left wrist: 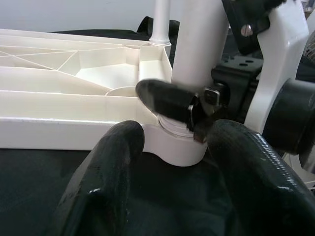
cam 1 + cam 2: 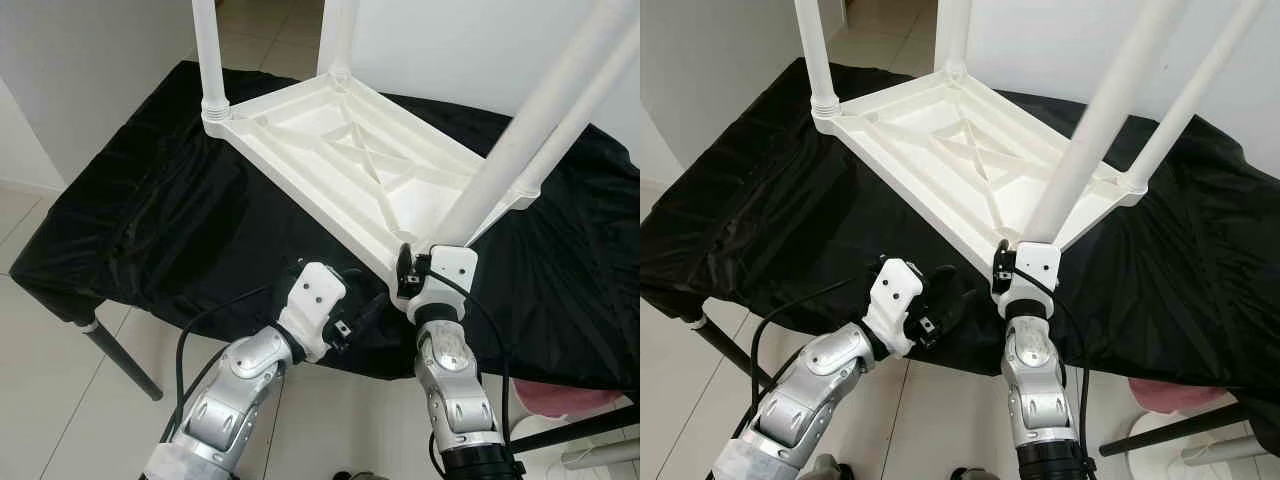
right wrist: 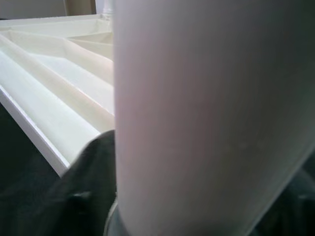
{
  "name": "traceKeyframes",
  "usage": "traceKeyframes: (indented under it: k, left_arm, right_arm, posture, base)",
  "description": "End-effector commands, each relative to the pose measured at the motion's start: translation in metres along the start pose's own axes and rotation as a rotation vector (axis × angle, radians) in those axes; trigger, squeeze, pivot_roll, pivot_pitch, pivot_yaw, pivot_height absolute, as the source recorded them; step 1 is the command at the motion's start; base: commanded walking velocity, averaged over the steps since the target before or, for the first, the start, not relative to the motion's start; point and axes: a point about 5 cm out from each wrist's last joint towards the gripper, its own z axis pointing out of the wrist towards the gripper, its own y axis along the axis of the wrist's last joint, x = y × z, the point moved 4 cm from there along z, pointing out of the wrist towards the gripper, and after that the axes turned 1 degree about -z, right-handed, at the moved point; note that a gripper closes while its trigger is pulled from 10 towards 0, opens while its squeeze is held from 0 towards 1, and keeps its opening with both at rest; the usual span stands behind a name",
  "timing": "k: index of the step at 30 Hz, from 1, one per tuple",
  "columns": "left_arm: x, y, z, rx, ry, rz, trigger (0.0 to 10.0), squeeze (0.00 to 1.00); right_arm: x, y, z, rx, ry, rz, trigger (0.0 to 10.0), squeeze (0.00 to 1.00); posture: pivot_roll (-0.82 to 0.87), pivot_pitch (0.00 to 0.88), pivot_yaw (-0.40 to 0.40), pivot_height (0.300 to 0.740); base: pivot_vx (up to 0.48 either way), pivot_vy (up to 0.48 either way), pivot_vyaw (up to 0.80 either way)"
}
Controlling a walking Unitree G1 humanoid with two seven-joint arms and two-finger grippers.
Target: Building children table
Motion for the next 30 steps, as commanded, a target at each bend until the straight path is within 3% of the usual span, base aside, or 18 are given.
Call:
traceKeyframes:
  k: [1,12,13,15,16,18,24,27,28,29,30]
  left_arm:
    - [-0.003,-0.003,0.000,0.009,-0.008,0.004,10.0,0.00]
    - [-0.003,-0.004,0.000,0.011,-0.014,0.007,10.0,0.00]
    - [-0.002,-0.005,0.000,0.014,-0.015,0.012,10.0,0.00]
    - [-0.002,-0.005,0.000,0.014,-0.015,0.012,10.0,0.00]
    - [-0.001,-0.006,-0.001,0.016,-0.017,0.016,10.0,0.00]
    - [-0.001,-0.006,-0.001,0.016,-0.017,0.016,10.0,0.00]
    - [0.005,-0.006,0.001,0.021,-0.025,0.034,10.0,0.00]
    - [0.005,-0.006,0.001,0.021,-0.025,0.034,10.0,0.00]
    - [0.007,-0.005,0.002,0.018,-0.024,0.035,10.0,0.00]
    - [0.007,-0.005,0.003,0.016,-0.024,0.037,10.0,0.00]
    - [0.007,-0.005,0.003,0.016,-0.024,0.037,10.0,0.00]
  right_arm:
    - [-0.002,-0.005,-0.003,0.015,0.025,0.013,10.0,1.00]
    - [-0.016,-0.001,-0.006,-0.037,0.128,-0.023,10.0,1.00]
    - [-0.021,-0.004,-0.005,-0.050,0.236,-0.034,10.0,0.30]
    - [-0.021,-0.004,-0.005,-0.050,0.236,-0.034,10.0,0.30]
    - [-0.025,-0.009,-0.002,-0.043,0.325,-0.029,10.0,0.00]
    - [-0.025,-0.009,-0.002,-0.043,0.325,-0.029,10.0,0.00]
    - [-0.015,-0.010,0.004,-0.027,0.577,-0.055,10.0,0.00]
    - [-0.015,-0.010,0.004,-0.027,0.577,-0.055,10.0,0.00]
    - [-0.014,-0.011,0.005,-0.023,0.604,-0.071,8.2,0.00]
    - [-0.014,-0.011,0.007,-0.022,0.621,-0.088,4.4,0.00]
    - [-0.014,-0.011,0.007,-0.022,0.621,-0.088,4.4,0.00]
  posture:
    - [0.03,0.104,-0.084,0.740]
    - [0.03,0.090,-0.085,0.740]
    - [0.02,0.082,-0.083,0.740]
    - [0.02,0.082,-0.083,0.740]
    - [0.02,0.073,-0.080,0.740]
    - [0.02,0.073,-0.080,0.740]
    - [0.01,0.048,-0.072,0.740]
    - [0.01,0.048,-0.072,0.740]
    - [0.00,0.044,-0.071,0.740]
    - [0.00,0.038,-0.073,0.740]
    - [0.00,0.038,-0.073,0.740]
  base:
    - [0.000,0.000,0.00]
    - [0.000,0.000,0.00]
    - [0.000,0.000,0.00]
    - [0.000,0.000,0.00]
    - [0.000,0.000,0.00]
    - [0.000,0.000,0.00]
    - [0.000,0.000,0.00]
    - [0.000,0.000,0.00]
    - [0.000,0.000,0.00]
    - [0.000,0.000,0.00]
    - [0.000,0.000,0.00]
